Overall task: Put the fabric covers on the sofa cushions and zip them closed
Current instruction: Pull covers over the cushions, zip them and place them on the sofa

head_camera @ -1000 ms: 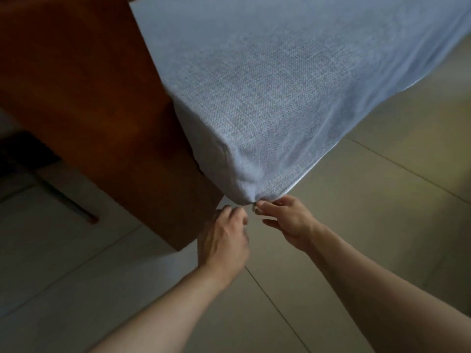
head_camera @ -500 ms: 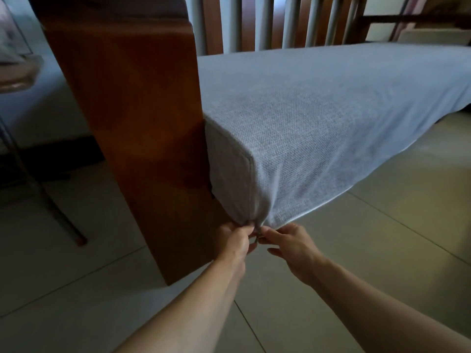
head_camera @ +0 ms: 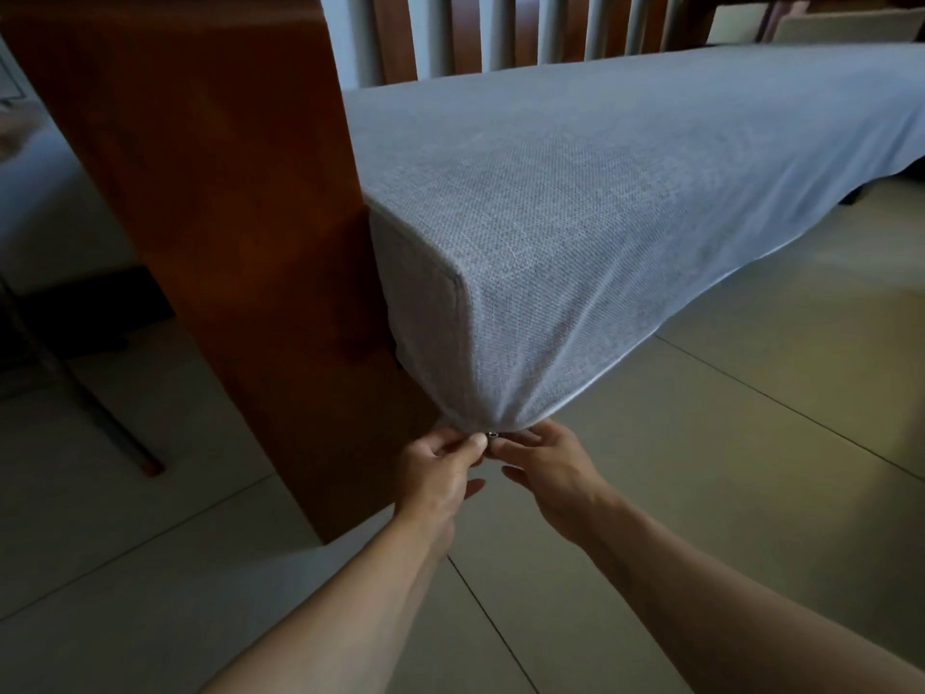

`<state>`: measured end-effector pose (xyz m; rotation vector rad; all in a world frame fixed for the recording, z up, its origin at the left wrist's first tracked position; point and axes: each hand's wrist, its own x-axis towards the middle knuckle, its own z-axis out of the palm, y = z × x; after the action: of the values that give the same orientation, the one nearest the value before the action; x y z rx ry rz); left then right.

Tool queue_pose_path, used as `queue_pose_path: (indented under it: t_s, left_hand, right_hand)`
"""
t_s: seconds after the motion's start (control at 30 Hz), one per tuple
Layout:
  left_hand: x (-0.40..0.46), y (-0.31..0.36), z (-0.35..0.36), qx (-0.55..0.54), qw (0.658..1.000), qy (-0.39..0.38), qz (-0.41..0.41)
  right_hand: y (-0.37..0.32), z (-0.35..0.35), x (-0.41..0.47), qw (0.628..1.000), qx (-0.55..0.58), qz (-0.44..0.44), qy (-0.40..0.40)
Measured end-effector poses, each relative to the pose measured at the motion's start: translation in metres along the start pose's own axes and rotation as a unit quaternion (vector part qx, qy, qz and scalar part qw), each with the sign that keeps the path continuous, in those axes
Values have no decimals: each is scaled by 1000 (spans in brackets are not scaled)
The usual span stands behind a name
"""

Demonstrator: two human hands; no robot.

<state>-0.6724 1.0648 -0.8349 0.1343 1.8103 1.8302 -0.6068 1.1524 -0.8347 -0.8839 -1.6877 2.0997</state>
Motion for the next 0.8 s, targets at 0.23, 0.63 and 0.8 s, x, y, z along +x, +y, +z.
queue_pose_path:
  t_s: [0.23, 0.63, 0.8]
  left_hand:
    - [2, 9, 21, 1, 997, 71, 4]
    - [8, 6, 7, 85, 994, 54, 46]
    - [12, 1, 6, 118, 988, 75, 63]
  right_hand:
    - [0, 5, -3, 994, 61, -60, 74]
    - [4, 0, -1, 931, -340, -119, 53]
    - [5, -6, -3, 802, -537, -220, 142]
